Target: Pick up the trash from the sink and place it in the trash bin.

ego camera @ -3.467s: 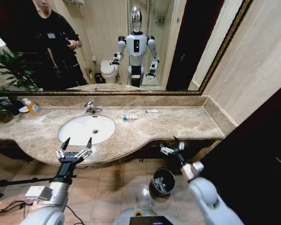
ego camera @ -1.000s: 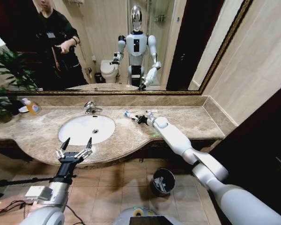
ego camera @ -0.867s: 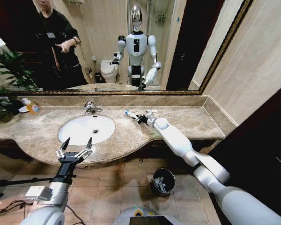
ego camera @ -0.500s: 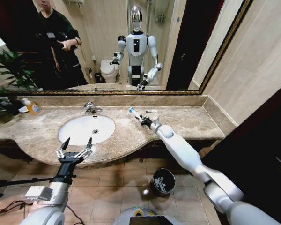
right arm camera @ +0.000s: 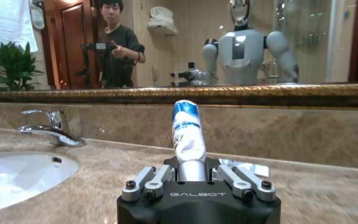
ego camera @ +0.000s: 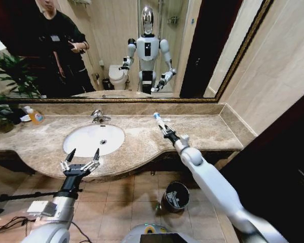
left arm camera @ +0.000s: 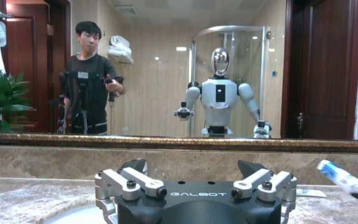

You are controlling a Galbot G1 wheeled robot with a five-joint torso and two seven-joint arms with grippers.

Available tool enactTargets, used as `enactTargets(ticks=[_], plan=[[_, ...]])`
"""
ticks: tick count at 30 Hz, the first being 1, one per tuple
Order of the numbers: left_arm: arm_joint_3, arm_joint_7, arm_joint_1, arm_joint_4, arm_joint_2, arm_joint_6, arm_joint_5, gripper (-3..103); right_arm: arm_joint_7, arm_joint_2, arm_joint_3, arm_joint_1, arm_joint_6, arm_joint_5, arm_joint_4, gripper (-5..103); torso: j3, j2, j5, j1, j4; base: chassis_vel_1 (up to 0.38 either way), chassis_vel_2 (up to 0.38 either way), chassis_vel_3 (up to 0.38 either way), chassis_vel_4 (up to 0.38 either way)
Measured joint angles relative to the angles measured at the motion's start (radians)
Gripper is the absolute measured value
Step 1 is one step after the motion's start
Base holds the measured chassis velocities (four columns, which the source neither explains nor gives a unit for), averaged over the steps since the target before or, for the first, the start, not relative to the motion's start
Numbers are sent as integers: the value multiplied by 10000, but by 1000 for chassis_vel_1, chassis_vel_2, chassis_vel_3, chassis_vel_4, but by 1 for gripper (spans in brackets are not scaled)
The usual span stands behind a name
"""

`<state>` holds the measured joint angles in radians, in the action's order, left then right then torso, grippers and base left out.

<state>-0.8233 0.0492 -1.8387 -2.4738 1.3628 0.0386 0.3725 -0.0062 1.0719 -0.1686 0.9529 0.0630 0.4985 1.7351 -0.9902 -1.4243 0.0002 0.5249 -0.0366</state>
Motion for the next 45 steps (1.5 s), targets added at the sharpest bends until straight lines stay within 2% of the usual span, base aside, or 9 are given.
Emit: enactTargets(ticks=[4, 6, 13, 20, 22, 26, 34, 41, 45], plan=[[-1, -4, 0, 0, 0, 0, 0, 100, 56, -45, -763, 1050, -407, -280, 462, 25, -1, 0, 0, 0, -3, 0, 0, 0, 0], [-1, -2, 0, 0, 0, 0, 0, 100, -35, -50, -1648, 2038, -501, -318, 976, 25, -1, 0, 2, 2, -4, 0, 0, 0, 0], [0, -1, 0, 1, 1, 0, 0, 100, -1004, 118, -3663, 4943, -1300, -312, 1872, 25, 0, -1, 0, 0, 0, 0, 0, 0, 0], [-1, -4, 0, 0, 0, 0, 0, 100, -1773, 587, -4221, 6532, -2091, -522, 1487, 25, 0, -1, -2, 1, -1, 0, 0, 0, 0], [-1, -4, 0, 0, 1, 0, 0, 100, -2130, 845, -4245, 6885, -2564, -856, 684, 25, -1, -1, -1, 0, -1, 0, 0, 0, 0], [-1, -3, 0, 0, 0, 0, 0, 100, -2356, 1094, -4112, 6977, -2948, -1150, -393, 25, -1, -1, -2, 1, -1, 0, 0, 0, 0], [0, -4, 0, 1, 0, 1, 0, 100, -2399, 1825, -3701, 5656, -3730, -2110, -3853, 25, -2, 0, -2, 3, -3, 0, 0, 0, 0], [0, -4, 0, 0, 0, 0, 0, 100, -2346, 1940, -3244, 4723, -4016, -2196, -5747, 25, -2, 0, -2, 3, -3, 0, 0, 0, 0], [-1, -4, 0, 0, 0, 0, 0, 100, -2095, 1866, -2595, 4020, -4611, -2067, -7393, 25, -2, 1, 0, 3, -3, 0, 0, 0, 0]])
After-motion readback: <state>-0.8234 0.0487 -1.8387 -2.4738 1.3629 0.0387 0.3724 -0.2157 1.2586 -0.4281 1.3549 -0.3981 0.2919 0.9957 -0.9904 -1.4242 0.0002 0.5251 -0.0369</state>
